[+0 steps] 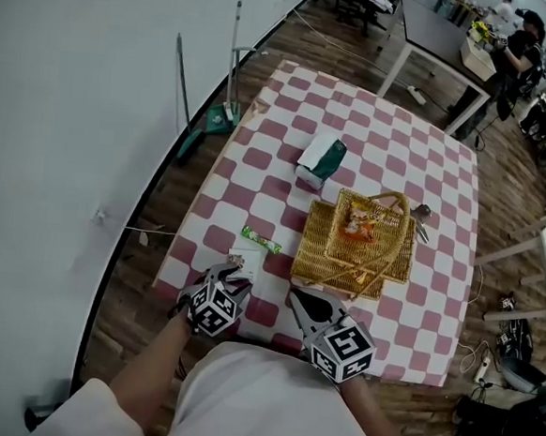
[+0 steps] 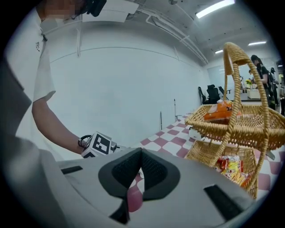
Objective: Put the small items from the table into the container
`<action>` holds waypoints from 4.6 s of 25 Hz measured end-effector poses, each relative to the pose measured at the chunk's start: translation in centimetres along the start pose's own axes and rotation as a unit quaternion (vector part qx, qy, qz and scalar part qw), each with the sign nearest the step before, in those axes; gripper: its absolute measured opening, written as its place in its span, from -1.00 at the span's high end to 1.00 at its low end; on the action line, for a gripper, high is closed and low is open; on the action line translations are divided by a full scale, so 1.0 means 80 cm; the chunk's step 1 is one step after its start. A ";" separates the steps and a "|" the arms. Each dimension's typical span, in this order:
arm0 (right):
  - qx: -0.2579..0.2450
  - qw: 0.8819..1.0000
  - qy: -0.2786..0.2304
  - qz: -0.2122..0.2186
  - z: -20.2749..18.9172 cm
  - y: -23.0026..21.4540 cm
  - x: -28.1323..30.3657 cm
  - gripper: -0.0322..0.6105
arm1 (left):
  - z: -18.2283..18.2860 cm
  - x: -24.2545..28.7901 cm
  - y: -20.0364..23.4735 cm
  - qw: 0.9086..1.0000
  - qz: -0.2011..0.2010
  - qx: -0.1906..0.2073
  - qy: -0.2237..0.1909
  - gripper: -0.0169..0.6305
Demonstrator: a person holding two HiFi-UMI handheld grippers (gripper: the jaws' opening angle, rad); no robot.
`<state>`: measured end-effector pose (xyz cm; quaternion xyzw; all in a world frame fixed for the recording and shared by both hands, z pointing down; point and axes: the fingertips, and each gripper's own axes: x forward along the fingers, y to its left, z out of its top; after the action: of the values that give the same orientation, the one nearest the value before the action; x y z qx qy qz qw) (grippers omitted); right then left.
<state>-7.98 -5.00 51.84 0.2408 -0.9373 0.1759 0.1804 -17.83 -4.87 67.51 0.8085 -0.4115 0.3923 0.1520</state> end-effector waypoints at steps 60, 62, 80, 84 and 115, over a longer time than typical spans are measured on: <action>0.024 0.998 -0.039 -0.037 0.017 -0.016 -0.033 0.88 | 0.071 -0.008 0.032 0.999 -0.010 -0.021 -0.043 0.83; 0.022 0.998 -0.042 -0.037 0.018 -0.017 -0.038 0.88 | 0.081 -0.014 0.033 0.998 -0.004 -0.024 -0.053 0.83; 0.023 0.996 -0.069 -0.043 0.022 -0.036 -0.090 0.88 | 0.226 -0.100 0.028 0.984 0.050 0.023 -0.170 0.83; 0.026 0.996 -0.073 -0.045 0.020 -0.044 -0.101 0.88 | 0.261 -0.114 0.017 0.979 0.052 0.047 -0.192 0.83; 0.062 0.987 -0.099 -0.109 0.002 -0.106 -0.174 0.88 | 0.400 -0.054 -0.077 0.959 -0.019 0.180 -0.219 0.83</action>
<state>7.76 -6.61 47.85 0.3682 -0.9060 0.1887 0.0894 1.75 -16.92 44.00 0.8962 -0.3419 0.2703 -0.0830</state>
